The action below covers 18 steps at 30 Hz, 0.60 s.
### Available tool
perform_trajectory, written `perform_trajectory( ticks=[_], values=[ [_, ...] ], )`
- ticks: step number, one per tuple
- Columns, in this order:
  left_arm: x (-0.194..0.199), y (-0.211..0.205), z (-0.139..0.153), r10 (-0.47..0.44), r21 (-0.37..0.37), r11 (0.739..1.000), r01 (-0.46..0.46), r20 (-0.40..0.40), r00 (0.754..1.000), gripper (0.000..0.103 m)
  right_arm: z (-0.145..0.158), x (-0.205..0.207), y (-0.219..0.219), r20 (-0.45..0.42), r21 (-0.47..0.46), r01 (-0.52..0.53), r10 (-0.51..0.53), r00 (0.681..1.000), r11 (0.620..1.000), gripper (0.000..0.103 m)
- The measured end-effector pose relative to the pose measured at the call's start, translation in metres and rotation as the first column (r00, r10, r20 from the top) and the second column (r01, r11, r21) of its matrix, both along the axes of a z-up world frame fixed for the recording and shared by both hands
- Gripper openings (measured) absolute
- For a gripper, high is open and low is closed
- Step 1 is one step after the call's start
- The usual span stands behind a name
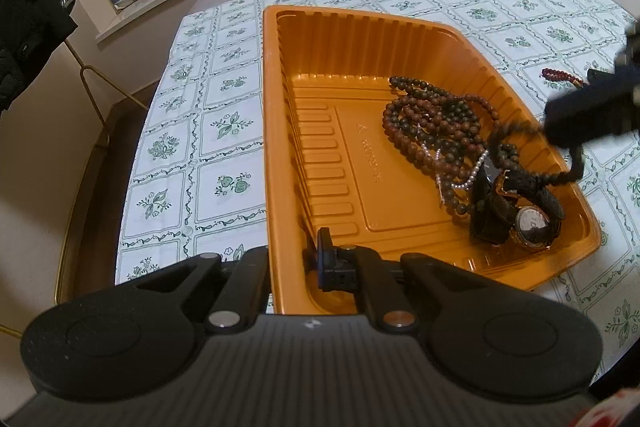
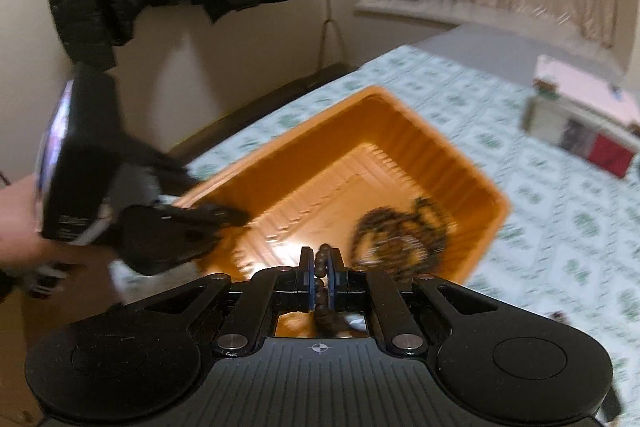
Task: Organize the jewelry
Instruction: 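Lower the dark bead bracelet into the orange tray and open the right gripper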
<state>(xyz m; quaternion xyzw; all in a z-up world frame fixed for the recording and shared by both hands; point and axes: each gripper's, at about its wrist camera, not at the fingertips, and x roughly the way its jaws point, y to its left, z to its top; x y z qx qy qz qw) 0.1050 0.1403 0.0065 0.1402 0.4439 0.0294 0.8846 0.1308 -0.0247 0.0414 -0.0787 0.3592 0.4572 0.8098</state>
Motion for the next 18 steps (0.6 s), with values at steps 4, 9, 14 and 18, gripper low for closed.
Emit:
perform_trajectory(
  ticks=[4,9,14,18],
  values=[
    [0.0,0.0,0.0,-0.001,0.0,1.0,0.001,0.0,1.0,0.005,-0.004,-0.004,0.011,-0.038,0.036,-0.017,0.018,0.999,0.999,0.006],
    [0.0,0.0,0.0,0.001,-0.002,1.0,-0.001,0.001,1.0,0.005,-0.008,0.003,0.01,-0.039,0.039,0.014,-0.012,0.999,0.999,0.006],
    [0.0,0.002,0.0,0.003,-0.004,1.0,-0.003,0.001,1.0,0.005,-0.011,0.018,0.001,-0.031,0.043,0.051,-0.05,0.998,0.998,0.006],
    [0.0,0.002,0.0,0.004,-0.004,1.0,-0.004,0.001,1.0,0.005,-0.014,0.027,-0.009,-0.084,0.076,0.082,-0.075,0.994,0.994,0.014]
  ],
)
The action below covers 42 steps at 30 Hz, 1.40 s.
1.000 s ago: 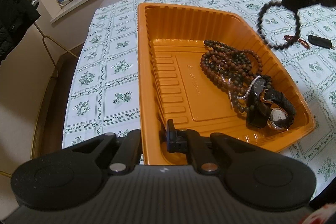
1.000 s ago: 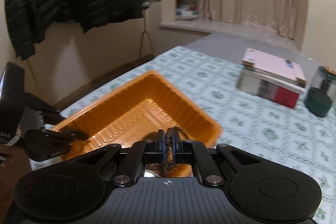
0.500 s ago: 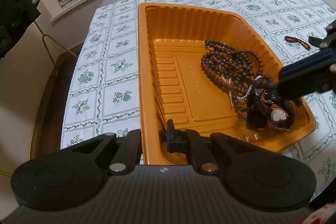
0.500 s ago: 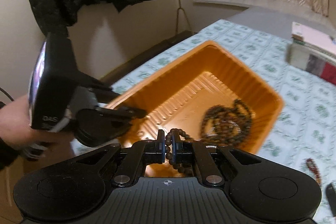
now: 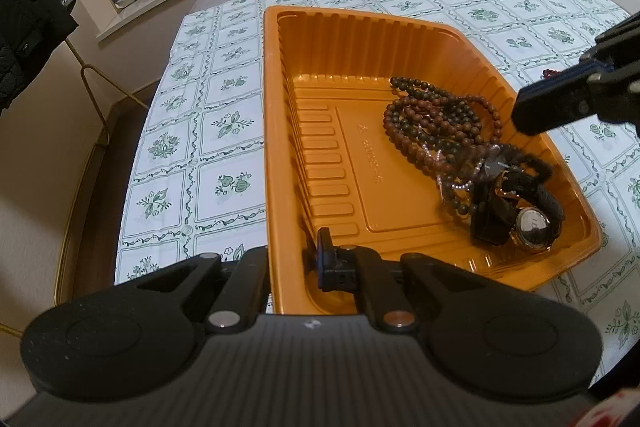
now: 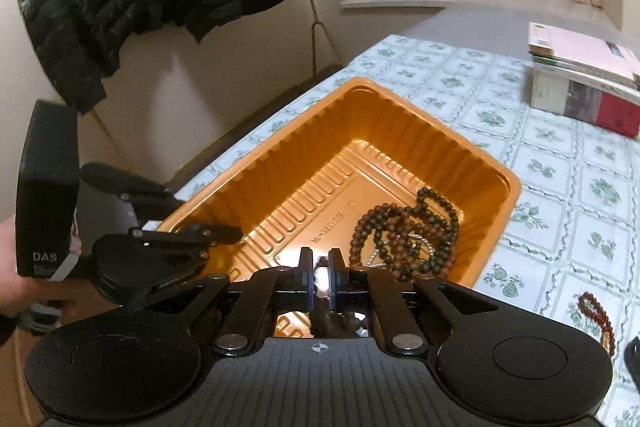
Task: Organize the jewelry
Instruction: 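Lower the dark bead bracelet into the orange tray and open the right gripper, then pinch the small pearl earring on the tablecloth with the right gripper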
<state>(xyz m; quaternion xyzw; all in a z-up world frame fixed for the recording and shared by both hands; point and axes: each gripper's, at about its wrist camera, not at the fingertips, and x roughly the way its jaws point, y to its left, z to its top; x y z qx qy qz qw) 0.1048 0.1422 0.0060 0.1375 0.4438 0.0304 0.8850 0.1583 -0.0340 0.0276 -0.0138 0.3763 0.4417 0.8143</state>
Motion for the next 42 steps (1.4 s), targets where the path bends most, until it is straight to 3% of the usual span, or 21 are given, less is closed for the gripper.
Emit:
perform_trajectory(
  ticks=[1,3,5,12,18,23,27,31,35,42],
  values=[
    [0.0,0.0,0.0,0.0,0.0,1.0,0.0,0.0,1.0,0.005,0.001,0.0,-0.003,0.002,0.0,0.011,-0.011,1.0,1.0,0.018],
    [0.0,0.0,0.0,0.0,0.0,1.0,0.0,0.0,1.0,0.005,0.001,0.002,-0.011,-0.004,0.009,0.038,-0.038,0.999,0.999,0.042],
    [0.0,0.0,0.0,0.002,0.0,1.0,-0.002,0.0,1.0,0.005,-0.001,0.001,-0.025,-0.023,0.03,0.081,-0.081,0.996,0.996,0.047],
    [0.0,-0.001,0.001,0.002,0.004,1.0,-0.002,0.001,1.0,0.005,-0.017,-0.002,-0.085,-0.08,0.022,0.242,-0.239,0.968,0.97,0.048],
    [0.0,-0.001,0.001,0.003,0.005,1.0,-0.003,0.001,1.0,0.005,-0.023,-0.011,-0.146,-0.032,-0.011,0.392,-0.392,0.919,0.92,0.048],
    [-0.001,-0.001,0.001,0.003,0.006,1.0,-0.003,0.002,1.0,0.005,-0.033,-0.021,-0.193,0.052,-0.091,0.511,-0.508,0.86,0.855,0.048],
    [-0.001,-0.001,0.001,0.003,0.005,1.0,-0.003,0.002,1.0,0.005,-0.049,-0.022,-0.239,-0.044,-0.078,0.606,-0.61,0.791,0.792,0.048],
    [-0.001,-0.001,0.001,0.003,0.007,1.0,-0.003,0.001,1.0,0.005,-0.057,-0.024,-0.266,-0.033,-0.105,0.67,-0.676,0.737,0.735,0.048],
    [-0.001,0.0,0.001,0.006,0.009,1.0,-0.006,-0.001,1.0,0.005,-0.061,-0.021,-0.276,-0.001,-0.121,0.68,-0.685,0.728,0.723,0.048],
    [-0.001,-0.003,0.002,0.012,0.021,1.0,-0.011,-0.008,1.0,0.005,-0.077,0.0,-0.264,0.099,-0.19,0.622,-0.615,0.782,0.76,0.046]
  ],
)
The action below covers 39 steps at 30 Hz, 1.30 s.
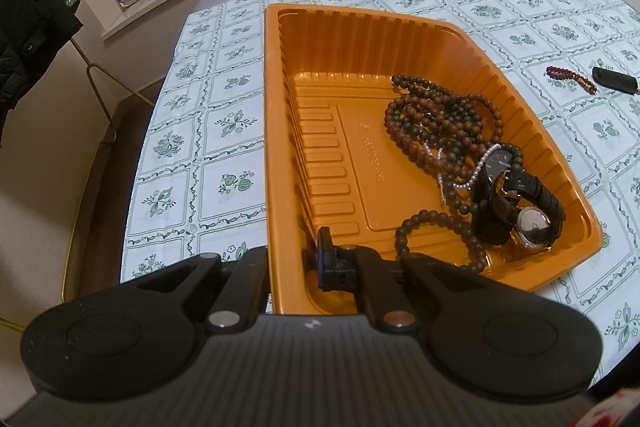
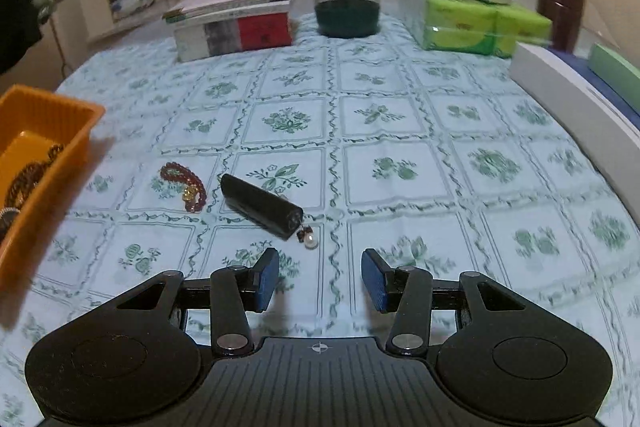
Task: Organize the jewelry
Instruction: 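Pinch the small pearl earring on the tablecloth with the right gripper, then carry the pearl earring to the orange tray and release it with the right gripper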
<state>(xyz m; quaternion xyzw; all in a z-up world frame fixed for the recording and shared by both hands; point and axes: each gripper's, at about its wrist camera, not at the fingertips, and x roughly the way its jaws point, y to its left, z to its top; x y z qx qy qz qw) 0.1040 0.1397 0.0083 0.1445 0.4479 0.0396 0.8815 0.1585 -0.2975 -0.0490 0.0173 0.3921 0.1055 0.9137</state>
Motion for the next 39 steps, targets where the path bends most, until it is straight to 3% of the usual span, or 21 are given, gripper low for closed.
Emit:
perform_trajectory(
  ticks=[3,10,14,19,27,33,39],
  values=[
    [0.001,-0.001,0.0,0.002,0.006,1.0,-0.002,-0.006,1.0,0.005,-0.007,0.014,0.006,0.006,-0.037,-0.044,0.044,0.999,0.998,0.034],
    [0.003,-0.002,0.0,0.002,0.009,1.0,-0.002,-0.015,1.0,0.006,-0.022,0.03,0.016,0.003,-0.107,-0.098,0.099,0.995,0.989,0.026],
    [0.003,-0.002,0.0,0.003,0.009,1.0,-0.003,-0.015,1.0,0.006,-0.023,0.028,0.023,0.009,-0.131,-0.131,0.134,0.991,0.983,0.008],
    [0.003,-0.002,-0.001,0.001,0.009,1.0,-0.001,-0.014,1.0,0.006,-0.016,0.018,0.029,0.023,-0.163,-0.119,0.124,0.992,0.979,0.008],
    [0.003,-0.002,0.0,-0.002,0.007,1.0,0.003,-0.012,1.0,0.005,0.016,-0.005,0.052,0.084,-0.12,-0.172,0.183,0.98,0.978,0.008],
    [0.002,-0.002,0.0,-0.008,0.004,1.0,0.008,-0.01,1.0,0.005,0.044,-0.015,0.105,0.131,-0.066,-0.301,0.308,0.942,0.951,0.008],
    [0.002,-0.002,-0.001,-0.011,-0.001,1.0,0.011,-0.008,1.0,0.005,0.068,-0.011,0.171,0.171,-0.007,-0.437,0.432,0.886,0.899,0.008]
  ],
)
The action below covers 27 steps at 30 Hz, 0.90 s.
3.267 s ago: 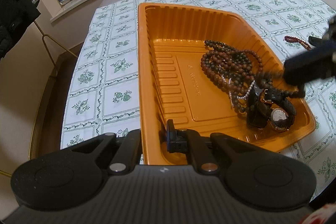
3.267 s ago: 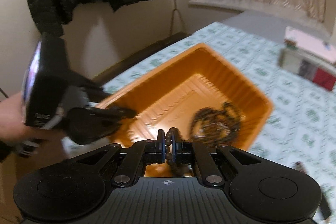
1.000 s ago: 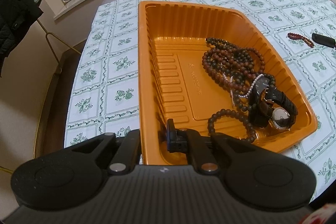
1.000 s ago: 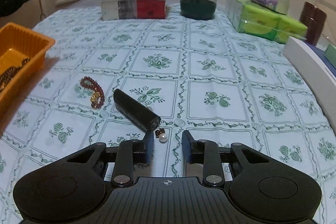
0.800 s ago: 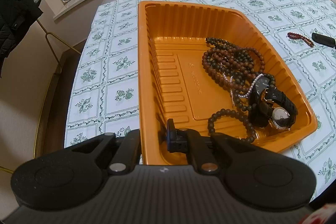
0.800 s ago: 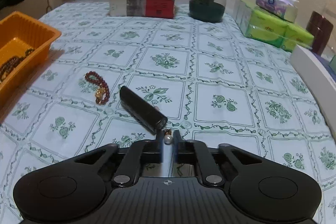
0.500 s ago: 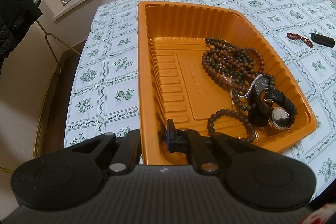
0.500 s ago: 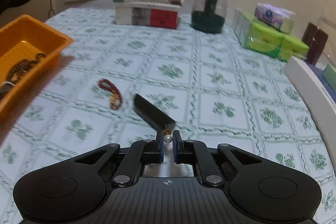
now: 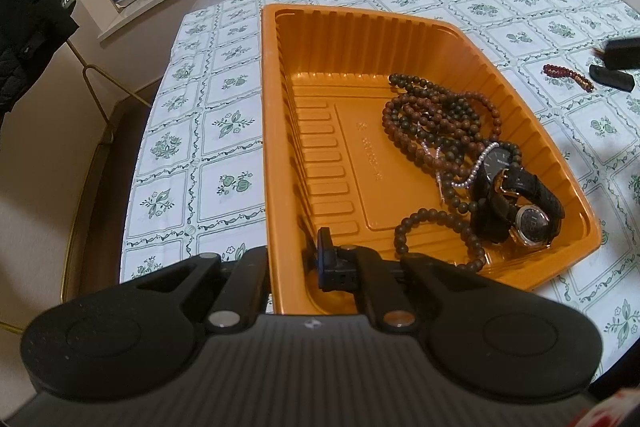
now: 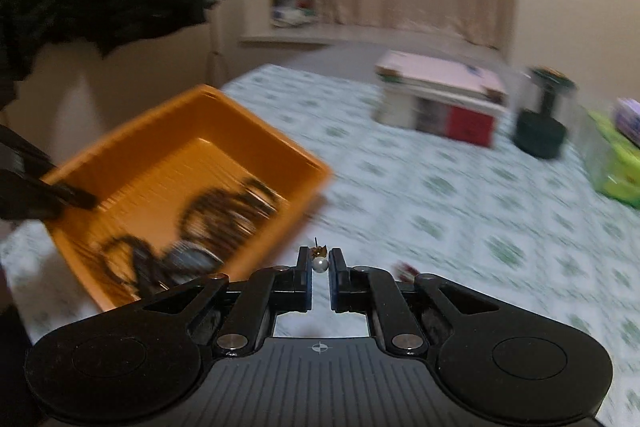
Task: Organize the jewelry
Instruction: 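Carry the pearl earring to the orange tray and release it with the right gripper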
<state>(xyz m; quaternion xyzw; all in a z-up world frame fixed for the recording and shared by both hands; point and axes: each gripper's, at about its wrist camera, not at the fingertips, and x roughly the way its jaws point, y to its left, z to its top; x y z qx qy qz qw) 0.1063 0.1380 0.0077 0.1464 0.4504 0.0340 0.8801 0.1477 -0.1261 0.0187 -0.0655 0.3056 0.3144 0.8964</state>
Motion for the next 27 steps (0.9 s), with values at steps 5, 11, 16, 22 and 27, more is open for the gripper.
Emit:
perform_trajectory(
  ticks=[5,11,16,22,27],
  values=[
    [0.0,0.002,0.0,0.0,-0.008,1.0,0.0,0.002,1.0,0.005,0.012,0.002,0.046,0.024,0.021,-0.094,0.093,0.995,0.995,0.008],
    [0.0,0.003,0.0,-0.001,-0.012,1.0,0.001,0.002,1.0,0.005,0.015,0.008,0.082,0.021,0.021,-0.155,0.154,0.988,0.988,0.008],
    [0.0,0.003,0.0,-0.001,-0.015,1.0,0.001,0.003,1.0,0.005,0.013,0.012,0.094,0.013,0.004,-0.181,0.181,0.983,0.983,0.008],
    [0.0,0.003,-0.001,-0.001,-0.016,1.0,0.001,0.003,1.0,0.005,0.01,0.015,0.101,-0.006,-0.003,-0.191,0.191,0.982,0.982,0.008],
    [0.0,0.003,-0.001,-0.001,-0.016,1.0,0.001,0.003,1.0,0.005,0.008,0.018,0.104,-0.018,-0.007,-0.193,0.193,0.981,0.981,0.008]
  ],
)
